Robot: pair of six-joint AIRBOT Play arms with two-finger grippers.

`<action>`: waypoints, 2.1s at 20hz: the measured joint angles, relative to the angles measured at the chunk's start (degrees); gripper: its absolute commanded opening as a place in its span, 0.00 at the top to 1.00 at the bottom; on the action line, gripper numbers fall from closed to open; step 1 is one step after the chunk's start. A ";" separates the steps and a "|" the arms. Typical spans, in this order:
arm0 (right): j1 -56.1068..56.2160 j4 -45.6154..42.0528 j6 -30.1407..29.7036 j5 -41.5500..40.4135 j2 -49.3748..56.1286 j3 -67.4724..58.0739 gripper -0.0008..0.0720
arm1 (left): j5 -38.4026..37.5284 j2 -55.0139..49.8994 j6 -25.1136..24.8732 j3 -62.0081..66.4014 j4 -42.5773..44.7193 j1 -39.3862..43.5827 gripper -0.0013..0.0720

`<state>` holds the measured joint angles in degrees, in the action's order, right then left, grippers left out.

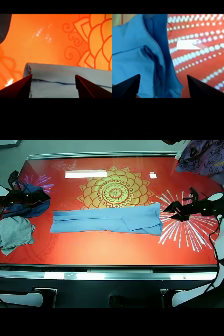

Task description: Fold the clothes and pants, and hang the long-sleeved shirts on hangers.

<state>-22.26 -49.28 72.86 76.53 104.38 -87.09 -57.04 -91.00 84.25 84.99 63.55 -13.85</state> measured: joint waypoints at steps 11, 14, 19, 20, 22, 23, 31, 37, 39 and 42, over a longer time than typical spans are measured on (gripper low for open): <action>-0.66 9.68 -4.74 3.19 9.16 -0.28 0.10 | -1.38 0.48 0.00 0.61 0.13 0.00 0.16; 1.40 9.49 -4.98 2.36 9.70 -0.24 0.26 | -1.42 0.44 0.00 0.61 0.13 0.04 0.16; 6.19 5.33 -4.70 -0.42 9.81 -0.11 0.91 | -1.46 0.35 0.02 0.61 0.07 0.70 0.16; 6.60 4.74 -4.63 -0.90 9.42 -0.09 0.95 | -1.46 0.35 0.04 0.63 0.02 0.98 0.17; 7.17 2.78 -3.87 -2.60 7.48 -0.02 0.95 | -1.46 0.22 0.09 0.63 -0.39 1.88 0.37; 7.26 1.25 -3.17 -3.41 6.05 -0.07 0.95 | -1.46 0.04 0.20 0.63 -0.96 2.60 0.58; 7.37 -9.77 8.02 1.57 -8.37 -6.23 0.95 | 2.80 -6.21 0.02 0.68 -11.45 17.94 0.96; 7.37 -15.98 13.42 7.34 -13.40 -14.12 0.95 | 9.90 -15.85 0.85 4.61 -20.15 33.83 0.96; 7.37 -16.90 14.82 9.68 -13.94 -17.59 0.95 | 11.08 -19.78 1.20 8.28 -23.43 38.32 0.96; 7.37 -17.81 16.57 12.72 -14.29 -22.51 0.95 | 12.04 -25.94 2.71 15.41 -27.30 44.04 0.96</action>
<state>-14.90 -67.09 89.43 89.25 90.08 -109.60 -44.99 -116.95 86.96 100.40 36.25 30.20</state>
